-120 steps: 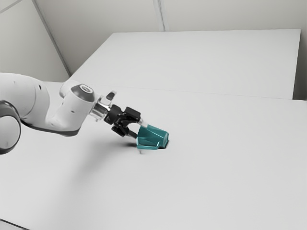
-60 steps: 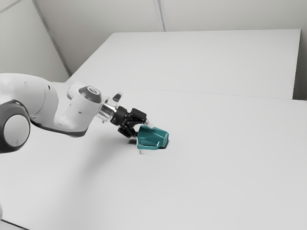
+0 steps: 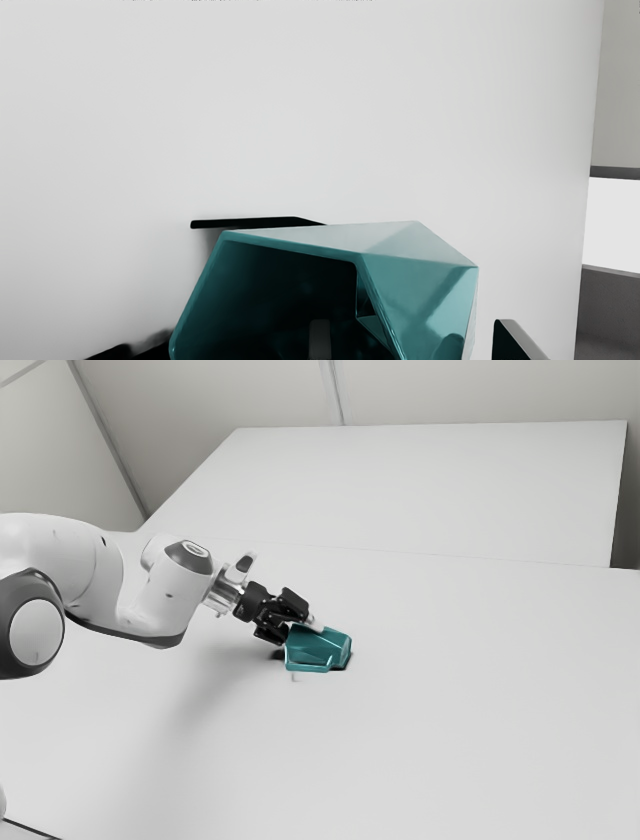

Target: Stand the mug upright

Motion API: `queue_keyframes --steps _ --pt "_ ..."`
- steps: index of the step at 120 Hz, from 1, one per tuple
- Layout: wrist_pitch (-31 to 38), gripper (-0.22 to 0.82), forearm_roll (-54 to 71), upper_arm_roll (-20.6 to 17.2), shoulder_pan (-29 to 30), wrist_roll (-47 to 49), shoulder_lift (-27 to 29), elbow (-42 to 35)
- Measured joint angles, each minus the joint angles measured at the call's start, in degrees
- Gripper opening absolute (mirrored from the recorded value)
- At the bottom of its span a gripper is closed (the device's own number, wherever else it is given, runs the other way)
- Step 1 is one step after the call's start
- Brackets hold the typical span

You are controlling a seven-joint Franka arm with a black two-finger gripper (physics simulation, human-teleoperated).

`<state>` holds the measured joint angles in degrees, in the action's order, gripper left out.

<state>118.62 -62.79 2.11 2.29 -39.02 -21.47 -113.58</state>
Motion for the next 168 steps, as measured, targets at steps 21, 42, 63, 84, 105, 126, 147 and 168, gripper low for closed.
queue_keyframes --steps 21,42,63,84,105,126,147,168 --pt "0.0 0.14 -0.1 0.0 0.1 -0.3 0.1 0.0" --pt "0.0 0.04 -0.1 -0.1 0.0 -0.5 0.3 0.8" --pt "0.0 -0.02 0.0 -0.6 0.0 -0.6 0.4 1.8" --pt "0.0 -0.08 0.3 -1.2 0.0 -0.5 0.3 3.3" --pt "0.6 -0.14 0.7 -1.5 0.0 -0.3 0.3 3.5" --pt "1.4 -0.16 4.6 -1.8 0.0 0.3 0.4 6.5" --pt "0.9 -0.17 12.5 -1.8 0.0 1.8 1.3 9.0" --pt "-2.4 -0.18 26.3 -1.3 0.0 5.1 3.2 12.5"
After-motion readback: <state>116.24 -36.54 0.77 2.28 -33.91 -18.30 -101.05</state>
